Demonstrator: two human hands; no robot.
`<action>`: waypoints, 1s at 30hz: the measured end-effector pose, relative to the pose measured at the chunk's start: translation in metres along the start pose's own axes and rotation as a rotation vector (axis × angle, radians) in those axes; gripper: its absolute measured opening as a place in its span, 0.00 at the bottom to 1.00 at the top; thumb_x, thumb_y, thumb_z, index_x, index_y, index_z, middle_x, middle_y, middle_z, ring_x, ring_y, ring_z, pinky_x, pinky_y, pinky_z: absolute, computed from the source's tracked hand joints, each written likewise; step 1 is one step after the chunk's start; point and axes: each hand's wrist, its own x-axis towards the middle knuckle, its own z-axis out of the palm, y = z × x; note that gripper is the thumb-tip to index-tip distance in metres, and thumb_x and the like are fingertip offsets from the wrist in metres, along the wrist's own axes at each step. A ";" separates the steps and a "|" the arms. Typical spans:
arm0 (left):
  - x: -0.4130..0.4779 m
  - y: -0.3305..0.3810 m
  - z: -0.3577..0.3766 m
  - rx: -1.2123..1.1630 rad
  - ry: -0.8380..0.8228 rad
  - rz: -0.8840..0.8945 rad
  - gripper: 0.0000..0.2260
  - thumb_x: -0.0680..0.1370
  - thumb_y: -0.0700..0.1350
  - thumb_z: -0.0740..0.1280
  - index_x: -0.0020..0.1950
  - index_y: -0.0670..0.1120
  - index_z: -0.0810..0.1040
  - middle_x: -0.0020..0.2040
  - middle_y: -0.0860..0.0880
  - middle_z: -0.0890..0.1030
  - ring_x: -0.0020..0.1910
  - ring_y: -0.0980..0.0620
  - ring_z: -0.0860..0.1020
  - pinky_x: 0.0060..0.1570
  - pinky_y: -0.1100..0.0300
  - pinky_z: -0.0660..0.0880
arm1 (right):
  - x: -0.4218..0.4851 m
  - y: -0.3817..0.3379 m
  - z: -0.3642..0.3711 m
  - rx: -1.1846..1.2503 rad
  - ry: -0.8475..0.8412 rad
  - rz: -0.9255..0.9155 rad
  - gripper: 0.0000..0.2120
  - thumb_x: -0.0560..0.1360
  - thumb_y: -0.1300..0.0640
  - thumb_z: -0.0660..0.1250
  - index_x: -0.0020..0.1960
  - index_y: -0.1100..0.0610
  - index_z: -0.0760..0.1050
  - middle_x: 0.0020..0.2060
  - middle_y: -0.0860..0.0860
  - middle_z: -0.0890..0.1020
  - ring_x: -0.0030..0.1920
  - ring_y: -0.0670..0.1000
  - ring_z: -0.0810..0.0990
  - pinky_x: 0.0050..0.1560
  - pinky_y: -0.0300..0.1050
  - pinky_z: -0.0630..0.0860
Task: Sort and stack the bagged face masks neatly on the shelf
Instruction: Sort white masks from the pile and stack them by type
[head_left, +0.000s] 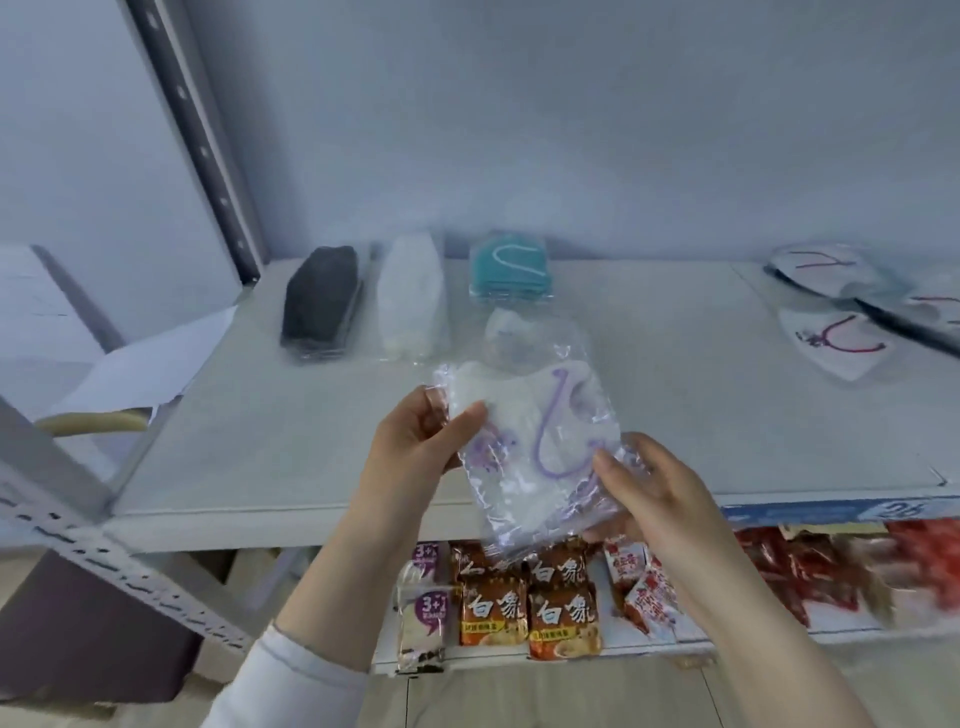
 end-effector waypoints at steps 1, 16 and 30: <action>0.011 0.000 0.009 0.010 0.000 -0.005 0.15 0.75 0.42 0.69 0.54 0.31 0.74 0.50 0.32 0.79 0.46 0.42 0.80 0.54 0.48 0.78 | 0.010 0.001 -0.009 0.018 -0.001 0.006 0.13 0.65 0.41 0.62 0.48 0.42 0.72 0.43 0.43 0.81 0.34 0.50 0.83 0.44 0.42 0.76; 0.199 0.021 0.145 0.227 -0.136 -0.083 0.19 0.76 0.42 0.69 0.64 0.36 0.72 0.54 0.40 0.79 0.46 0.46 0.78 0.46 0.58 0.78 | 0.213 0.000 -0.098 0.095 0.382 0.041 0.09 0.78 0.59 0.59 0.40 0.59 0.70 0.38 0.59 0.79 0.34 0.56 0.79 0.20 0.34 0.70; 0.258 0.007 0.174 1.111 -0.151 -0.053 0.15 0.81 0.42 0.59 0.65 0.35 0.70 0.64 0.39 0.74 0.64 0.42 0.73 0.58 0.59 0.69 | 0.314 0.014 -0.104 -0.520 0.450 0.124 0.19 0.77 0.56 0.60 0.29 0.55 0.59 0.28 0.51 0.66 0.41 0.56 0.69 0.29 0.39 0.57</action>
